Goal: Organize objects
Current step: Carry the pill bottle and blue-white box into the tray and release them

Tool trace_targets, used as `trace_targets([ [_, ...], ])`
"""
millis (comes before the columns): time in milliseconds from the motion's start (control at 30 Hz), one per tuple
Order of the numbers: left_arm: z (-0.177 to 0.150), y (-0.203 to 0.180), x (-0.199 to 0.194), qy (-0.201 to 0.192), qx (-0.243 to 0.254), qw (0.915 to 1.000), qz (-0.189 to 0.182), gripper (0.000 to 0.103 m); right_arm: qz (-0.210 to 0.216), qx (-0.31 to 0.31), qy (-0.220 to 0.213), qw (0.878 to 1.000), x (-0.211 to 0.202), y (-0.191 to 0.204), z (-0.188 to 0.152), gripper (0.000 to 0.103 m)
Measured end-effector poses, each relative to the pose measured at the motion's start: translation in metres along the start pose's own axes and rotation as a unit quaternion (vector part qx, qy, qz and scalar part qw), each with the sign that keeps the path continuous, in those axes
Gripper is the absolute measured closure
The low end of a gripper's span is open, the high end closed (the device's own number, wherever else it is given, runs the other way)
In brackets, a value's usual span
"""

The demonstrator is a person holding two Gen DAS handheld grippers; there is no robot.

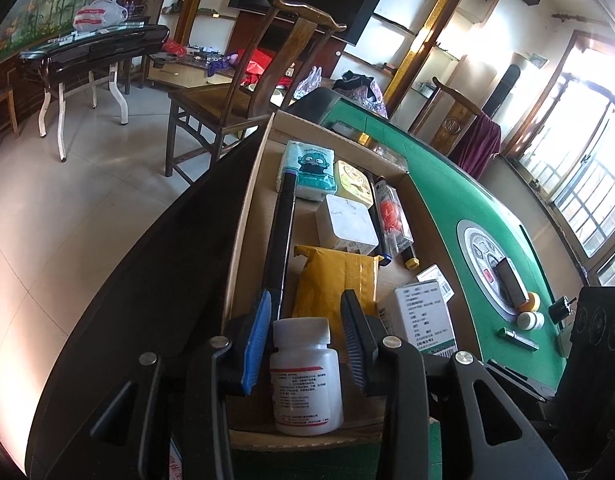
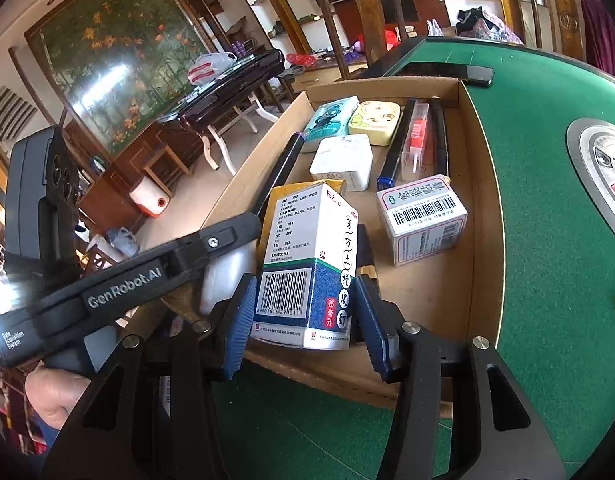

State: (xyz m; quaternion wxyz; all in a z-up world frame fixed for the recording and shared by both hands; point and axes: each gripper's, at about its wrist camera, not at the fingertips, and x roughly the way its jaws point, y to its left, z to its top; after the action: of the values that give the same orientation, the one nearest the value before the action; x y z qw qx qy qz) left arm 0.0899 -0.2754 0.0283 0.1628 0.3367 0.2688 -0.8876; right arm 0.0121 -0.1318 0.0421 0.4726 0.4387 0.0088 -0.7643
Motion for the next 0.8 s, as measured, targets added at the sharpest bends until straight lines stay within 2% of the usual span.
trace_targets([
  [167,0.001,-0.002,-0.005,-0.003,0.001,1.0,-0.003,0.067,0.001,0.002,0.002,1.0,-0.001,0.001,-0.002,0.053],
  [300,0.001,-0.005,-0.008,-0.006,0.003,1.0,-0.003,0.067,-0.017,-0.006,-0.008,1.0,-0.006,0.001,-0.003,0.053],
  [433,0.001,-0.011,-0.01,-0.007,0.008,0.9999,-0.005,0.067,-0.006,0.008,-0.013,1.0,-0.012,-0.004,-0.005,0.053],
  [600,-0.003,-0.031,-0.012,-0.004,0.031,0.9994,-0.014,0.067,0.011,0.035,-0.031,0.999,-0.033,-0.025,-0.006,0.053],
  [800,-0.014,-0.074,-0.01,0.011,0.079,0.9964,-0.03,0.067,0.012,0.087,-0.055,0.995,-0.065,-0.07,-0.013,0.053],
])
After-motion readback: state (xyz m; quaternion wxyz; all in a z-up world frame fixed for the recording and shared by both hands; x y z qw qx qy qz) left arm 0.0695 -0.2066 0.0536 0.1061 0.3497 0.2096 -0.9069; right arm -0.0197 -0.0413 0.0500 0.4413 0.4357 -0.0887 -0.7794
